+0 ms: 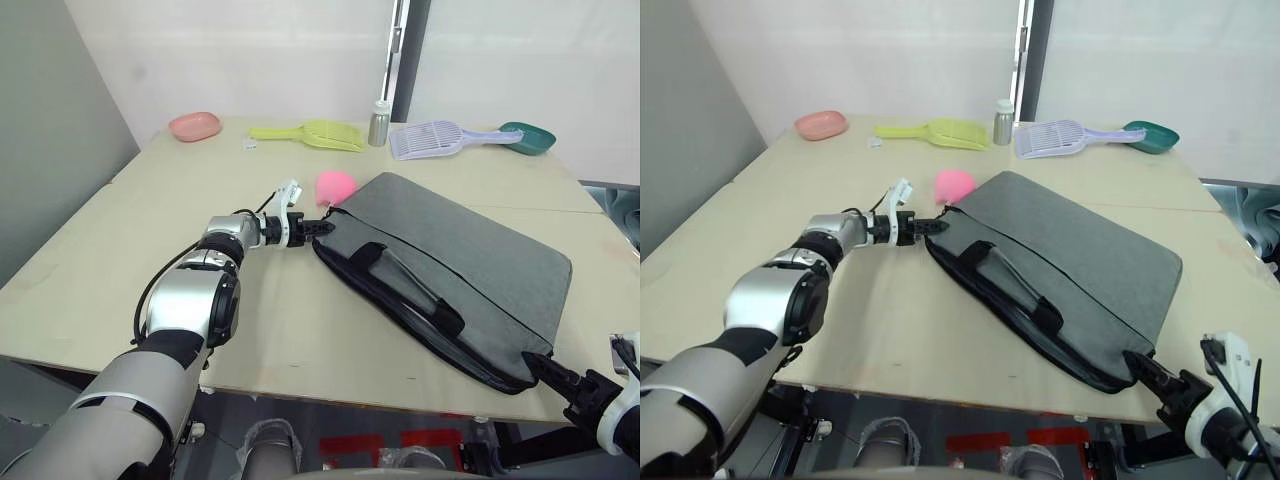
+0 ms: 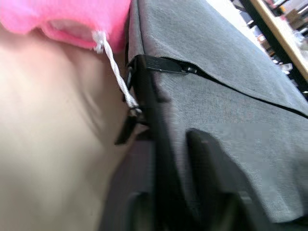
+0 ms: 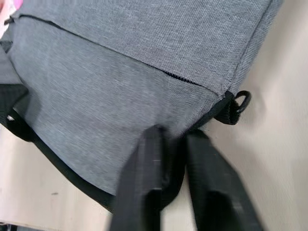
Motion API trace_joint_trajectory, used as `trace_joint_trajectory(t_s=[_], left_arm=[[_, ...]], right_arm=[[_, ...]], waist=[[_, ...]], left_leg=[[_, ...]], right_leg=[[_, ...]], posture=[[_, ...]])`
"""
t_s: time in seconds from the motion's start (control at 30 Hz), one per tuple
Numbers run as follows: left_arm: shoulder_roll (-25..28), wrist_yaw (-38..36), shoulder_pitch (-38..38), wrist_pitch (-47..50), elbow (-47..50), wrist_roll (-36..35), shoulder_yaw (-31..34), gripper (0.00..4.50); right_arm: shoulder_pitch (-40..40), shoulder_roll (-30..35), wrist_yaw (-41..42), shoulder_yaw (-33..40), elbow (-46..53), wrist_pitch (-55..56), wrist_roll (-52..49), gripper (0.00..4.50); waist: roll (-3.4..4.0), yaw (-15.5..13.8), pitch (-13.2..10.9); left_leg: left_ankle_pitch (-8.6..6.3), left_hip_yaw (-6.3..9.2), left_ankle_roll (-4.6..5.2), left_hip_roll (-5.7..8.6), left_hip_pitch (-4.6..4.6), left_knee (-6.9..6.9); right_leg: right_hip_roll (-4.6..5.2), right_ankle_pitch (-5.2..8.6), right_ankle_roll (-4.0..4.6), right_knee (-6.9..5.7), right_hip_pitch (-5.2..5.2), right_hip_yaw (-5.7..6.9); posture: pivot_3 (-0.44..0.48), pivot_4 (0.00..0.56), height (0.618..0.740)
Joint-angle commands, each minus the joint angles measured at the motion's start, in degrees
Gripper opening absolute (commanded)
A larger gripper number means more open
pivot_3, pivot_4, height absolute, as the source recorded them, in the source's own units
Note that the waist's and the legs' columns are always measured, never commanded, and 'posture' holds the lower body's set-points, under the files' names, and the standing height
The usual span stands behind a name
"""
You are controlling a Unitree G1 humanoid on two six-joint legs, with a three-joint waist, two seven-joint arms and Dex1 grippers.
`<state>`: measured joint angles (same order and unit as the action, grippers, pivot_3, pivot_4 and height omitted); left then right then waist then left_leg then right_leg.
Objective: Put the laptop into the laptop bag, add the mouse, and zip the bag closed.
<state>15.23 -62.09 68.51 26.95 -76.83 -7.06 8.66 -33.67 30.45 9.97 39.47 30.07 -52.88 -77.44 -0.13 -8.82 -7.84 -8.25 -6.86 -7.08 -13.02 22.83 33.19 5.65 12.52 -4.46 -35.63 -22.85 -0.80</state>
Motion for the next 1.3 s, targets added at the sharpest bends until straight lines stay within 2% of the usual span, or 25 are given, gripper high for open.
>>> trace_joint_trajectory(t_s=[0.03,0.2,0.27,0.37,0.5,0.6,0.83,1.07,1.17,1.3], left_arm=[[1.1,-4.9,0.4,0.6,1.7,0.6,-0.9,0.03],[3.3,-12.4,-0.3,2.6,4.9,0.6,-2.9,0.03],[5.2,-15.6,-2.1,4.6,8.2,0.5,-4.3,0.03],[7.9,-16.5,-5.9,8.1,15.9,0.2,-6.4,0.03],[14.1,-17.8,-19.0,17.6,41.6,-2.9,-9.4,0.03],[18.7,-15.3,-27.8,23.7,58.4,-5.8,-9.1,0.03],[25.4,-8.8,-42.8,37.3,84.1,-14.5,-2.6,0.03],[26.3,-1.6,-53.1,44.7,95.0,-20.6,4.2,0.03],[27.5,0.1,-56.4,43.7,94.6,-21.0,5.3,0.03],[28.6,1.7,-56.7,40.3,90.9,-20.9,5.1,0.03]], right_arm=[[-0.6,0.4,0.3,-1.0,-1.6,0.2,1.0,0.00],[2.1,3.6,1.7,-1.1,-1.7,0.4,1.7,0.00],[4.1,5.7,2.7,-1.5,-1.6,0.0,1.5,0.00],[6.9,9.4,5.4,-3.8,-1.5,-0.8,3.2,0.00],[15.7,15.7,8.8,-10.7,-3.0,-2.5,7.6,0.00],[23.2,19.1,12.2,-16.6,-5.4,-3.5,11.7,0.00],[34.5,22.6,20.0,-26.4,-8.9,-5.3,18.9,0.00],[39.2,22.9,26.3,-30.5,-12.2,-5.1,24.7,0.00],[40.4,22.5,28.4,-31.7,-12.5,-5.2,26.3,0.00],[40.7,22.1,30.3,-31.9,-12.1,-5.4,27.4,0.00]], waist=[[0.00,0.0,0.0],[0.01,0.3,0.0],[0.06,0.5,0.0],[0.13,0.9,-0.1],[0.19,2.2,-0.1],[0.22,3.0,-0.1],[0.26,3.0,-0.1],[0.25,3.0,-0.1],[0.26,3.2,-0.1],[0.28,3.3,0.0]], left_leg=[[0.00,0.01,0.00,0.00,0.00,-0.01],[0.00,0.02,0.00,0.00,0.05,-0.06],[0.00,0.02,0.00,0.00,0.05,-0.10],[0.01,0.00,0.00,-0.03,0.05,-0.15],[0.01,-0.01,0.00,-0.08,0.08,-0.22],[0.02,-0.01,-0.01,-0.12,0.08,-0.29],[0.03,-0.02,-0.03,-0.16,0.13,-0.29],[0.03,-0.04,-0.02,-0.17,0.12,-0.28],[0.02,-0.07,-0.01,-0.17,0.09,-0.28],[0.02,-0.09,-0.01,-0.22,0.03,-0.29]], right_leg=[[0.00,0.00,0.00,0.01,0.00,0.02],[0.00,-0.01,0.01,0.10,-0.01,0.05],[-0.01,-0.01,0.01,0.11,-0.02,0.06],[-0.04,-0.01,0.02,0.10,-0.04,0.04],[-0.09,0.00,0.07,0.15,-0.08,0.07],[-0.12,0.03,0.14,0.16,-0.10,0.11],[-0.14,0.07,0.20,0.15,-0.18,0.14],[-0.14,0.09,0.22,0.13,-0.19,0.14],[-0.15,0.09,0.23,0.12,-0.19,0.11],[-0.20,0.09,0.23,0.10,-0.19,0.08]], posture=[[0.000,0.150,0.740],[0.000,0.150,0.740],[0.000,0.150,0.740],[0.000,0.150,0.740],[0.000,0.150,0.740],[0.000,0.150,0.740],[0.000,0.150,0.740],[0.000,0.150,0.740],[0.000,0.150,0.740],[0.000,0.150,0.740]])
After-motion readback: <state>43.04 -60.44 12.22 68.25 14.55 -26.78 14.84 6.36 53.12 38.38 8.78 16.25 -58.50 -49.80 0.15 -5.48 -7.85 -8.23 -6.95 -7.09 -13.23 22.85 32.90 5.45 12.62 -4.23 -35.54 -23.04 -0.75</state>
